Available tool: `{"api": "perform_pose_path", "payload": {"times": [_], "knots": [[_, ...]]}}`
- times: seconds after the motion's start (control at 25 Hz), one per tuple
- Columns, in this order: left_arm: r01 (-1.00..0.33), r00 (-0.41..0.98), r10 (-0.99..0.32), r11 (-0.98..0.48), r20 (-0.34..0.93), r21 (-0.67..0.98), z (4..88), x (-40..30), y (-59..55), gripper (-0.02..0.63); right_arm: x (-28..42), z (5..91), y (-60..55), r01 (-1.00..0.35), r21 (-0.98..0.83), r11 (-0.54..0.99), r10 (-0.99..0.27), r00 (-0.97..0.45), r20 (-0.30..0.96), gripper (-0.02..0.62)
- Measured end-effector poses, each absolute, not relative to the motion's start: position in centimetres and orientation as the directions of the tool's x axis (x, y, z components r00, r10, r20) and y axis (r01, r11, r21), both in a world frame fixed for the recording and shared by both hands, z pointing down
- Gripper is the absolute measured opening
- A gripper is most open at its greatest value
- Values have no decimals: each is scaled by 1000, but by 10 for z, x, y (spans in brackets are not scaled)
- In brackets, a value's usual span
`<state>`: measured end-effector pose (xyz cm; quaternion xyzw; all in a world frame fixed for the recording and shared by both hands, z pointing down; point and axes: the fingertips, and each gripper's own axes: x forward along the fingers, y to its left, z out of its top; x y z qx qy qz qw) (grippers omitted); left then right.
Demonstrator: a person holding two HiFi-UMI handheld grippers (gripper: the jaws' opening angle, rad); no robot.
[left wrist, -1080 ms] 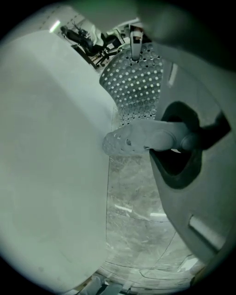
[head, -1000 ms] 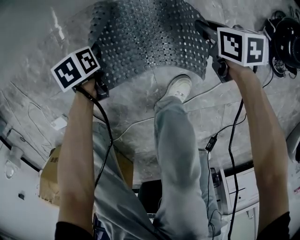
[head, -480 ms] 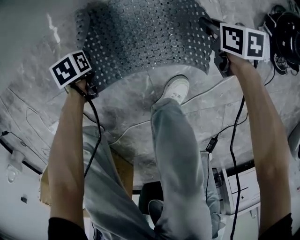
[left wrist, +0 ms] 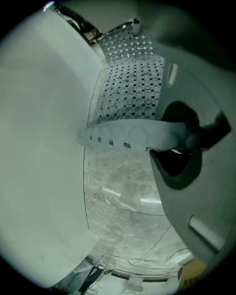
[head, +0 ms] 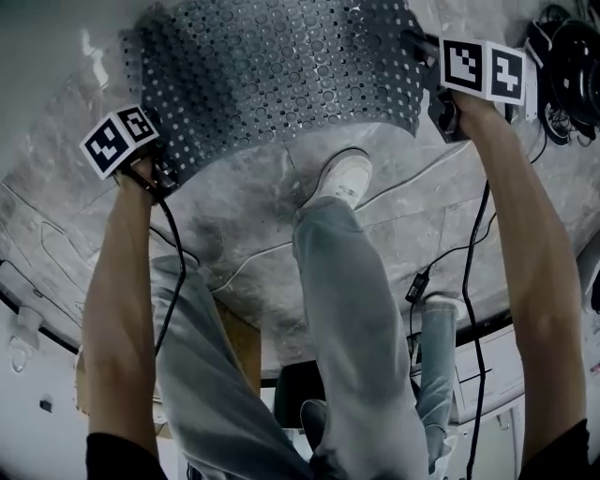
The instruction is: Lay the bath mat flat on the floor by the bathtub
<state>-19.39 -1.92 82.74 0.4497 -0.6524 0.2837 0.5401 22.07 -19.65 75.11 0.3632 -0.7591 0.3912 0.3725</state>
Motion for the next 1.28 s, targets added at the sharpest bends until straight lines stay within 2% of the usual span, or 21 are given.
{"api": "perform_pose_path", "payload": {"times": [0.44, 0.72, 1.0, 1.28], "knots": [[-916, 7, -210, 390, 978, 90, 860, -214, -3, 70, 236, 788, -208, -897, -219, 384, -262, -333, 906, 26], [-912, 5, -190, 402, 982, 82, 861, -223, 10, 92, 253, 793, -212, -935, -181, 305, -256, -264, 930, 36], [-901, -6, -162, 430, 987, 65, 842, -228, 30, 95, 279, 780, -189, -957, -123, 264, -243, -189, 951, 48], [-861, 81, -152, 487, 985, 146, 810, -211, 42, 73, 292, 754, -166, -976, -130, 176, -232, -170, 958, 8]]}}
